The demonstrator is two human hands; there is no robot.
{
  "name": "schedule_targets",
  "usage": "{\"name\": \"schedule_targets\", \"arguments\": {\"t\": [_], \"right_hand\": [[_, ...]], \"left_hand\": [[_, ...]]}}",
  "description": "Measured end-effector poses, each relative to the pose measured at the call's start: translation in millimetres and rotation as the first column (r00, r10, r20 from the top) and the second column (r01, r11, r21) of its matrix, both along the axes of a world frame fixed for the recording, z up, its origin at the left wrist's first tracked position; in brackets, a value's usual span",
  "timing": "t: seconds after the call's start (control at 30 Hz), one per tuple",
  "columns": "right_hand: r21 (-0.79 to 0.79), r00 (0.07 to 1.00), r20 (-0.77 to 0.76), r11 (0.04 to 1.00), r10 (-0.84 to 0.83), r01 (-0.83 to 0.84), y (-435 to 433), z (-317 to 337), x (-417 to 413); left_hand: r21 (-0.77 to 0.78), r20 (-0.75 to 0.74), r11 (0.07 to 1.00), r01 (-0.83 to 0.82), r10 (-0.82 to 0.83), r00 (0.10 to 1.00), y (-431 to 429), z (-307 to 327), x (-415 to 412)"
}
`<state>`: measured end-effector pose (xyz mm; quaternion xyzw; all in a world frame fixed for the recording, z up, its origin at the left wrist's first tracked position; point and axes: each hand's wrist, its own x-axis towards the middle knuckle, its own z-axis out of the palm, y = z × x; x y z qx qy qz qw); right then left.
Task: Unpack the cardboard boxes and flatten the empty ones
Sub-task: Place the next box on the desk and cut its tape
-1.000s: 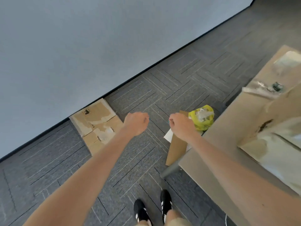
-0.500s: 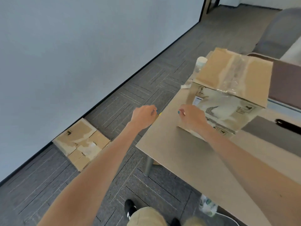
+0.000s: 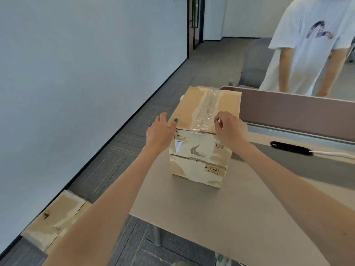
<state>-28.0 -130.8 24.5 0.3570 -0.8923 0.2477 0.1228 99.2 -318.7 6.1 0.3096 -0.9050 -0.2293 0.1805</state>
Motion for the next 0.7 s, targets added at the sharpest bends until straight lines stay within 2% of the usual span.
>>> {"name": "schedule_targets", "arguments": {"t": [0.1,0.2,0.27,0.33,0.4,0.47,0.6,0.7], "right_hand": [[0.036,0.991,0.008,0.991,-0.133,0.132,2.7,-5.8,-30.5],[0.063,0.931,0.228,0.959,-0.285,0.278,-0.4,-17.5,-50.9],[0.013,0.846,0.438,0.943,-0.305,0.334,-3.9,-22.8,-58.4],[-0.129,0.710,0.673,0.912,-0.208,0.389,-6.3,-26.1,-61.6],[-0.257,0.620,0.781,0.864,-0.078,0.432,-6.3,-32.8,-62.7],[-0.354,0.550,0.834,0.809,0.046,0.469,-4.0,-39.4,-62.2],[-0.462,0.332,0.885,0.707,0.327,0.536,0.5,-48.9,-58.7],[-0.490,0.315,0.872,0.692,0.375,0.531,6.4,-49.7,-57.6]], "left_hand": [[0.077,-0.003,0.997,0.020,-0.020,1.000,-9.7,7.8,-32.0],[0.220,0.013,0.975,0.029,-0.032,0.999,-25.1,7.3,-57.1],[0.339,0.015,0.940,0.041,-0.049,0.999,-38.1,2.2,-68.0],[0.475,-0.012,0.878,0.065,-0.067,0.998,-51.1,-4.1,-76.3],[0.604,-0.072,0.790,0.107,-0.079,0.994,-58.7,-9.9,-81.6],[0.716,-0.126,0.685,0.135,-0.064,0.990,-61.2,-14.5,-84.2],[0.836,-0.202,0.524,0.164,0.017,0.979,-57.4,-19.9,-81.9],[0.844,-0.248,0.500,0.194,0.043,0.968,-51.1,-16.6,-81.2]]}}
